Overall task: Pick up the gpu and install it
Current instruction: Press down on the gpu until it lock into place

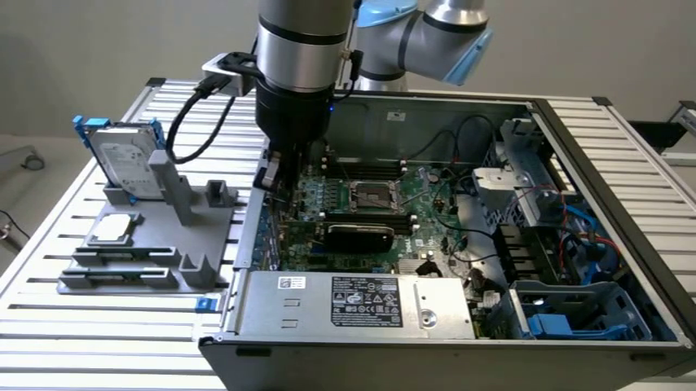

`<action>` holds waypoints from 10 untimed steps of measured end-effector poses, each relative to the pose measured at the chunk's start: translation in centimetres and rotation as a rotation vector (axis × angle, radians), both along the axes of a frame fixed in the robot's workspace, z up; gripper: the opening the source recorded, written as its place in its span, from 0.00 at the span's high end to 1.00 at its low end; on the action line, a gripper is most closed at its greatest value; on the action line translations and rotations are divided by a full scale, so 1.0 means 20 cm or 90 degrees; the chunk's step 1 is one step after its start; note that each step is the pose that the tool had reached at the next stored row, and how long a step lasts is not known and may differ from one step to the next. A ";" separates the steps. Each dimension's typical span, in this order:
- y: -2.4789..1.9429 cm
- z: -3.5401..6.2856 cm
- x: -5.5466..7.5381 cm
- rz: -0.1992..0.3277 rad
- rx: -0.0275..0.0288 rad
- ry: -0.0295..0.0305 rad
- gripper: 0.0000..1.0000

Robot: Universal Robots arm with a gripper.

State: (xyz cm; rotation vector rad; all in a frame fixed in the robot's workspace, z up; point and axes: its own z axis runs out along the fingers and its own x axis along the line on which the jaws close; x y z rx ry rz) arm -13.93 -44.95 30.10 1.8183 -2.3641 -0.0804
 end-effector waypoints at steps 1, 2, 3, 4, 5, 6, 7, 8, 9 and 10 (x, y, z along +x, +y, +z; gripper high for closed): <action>0.000 0.000 0.00 0.000 0.0001 0.0007 0.89; 0.000 0.000 0.00 0.000 0.0000 0.0016 0.89; 0.000 0.000 0.00 0.000 0.0000 0.0023 0.89; 0.000 0.000 0.00 0.000 0.0001 0.0029 0.89; 0.000 -0.001 0.00 0.000 0.0000 0.0032 0.89; 0.000 -0.002 0.00 0.000 0.0001 0.0033 0.89; 0.000 -0.005 0.00 0.000 0.0003 0.0033 0.89; 0.000 -0.007 0.00 0.000 0.0001 0.0034 0.89; 0.000 -0.010 0.00 0.000 0.0001 0.0034 0.89; 0.000 -0.014 0.00 0.000 0.0000 0.0035 0.89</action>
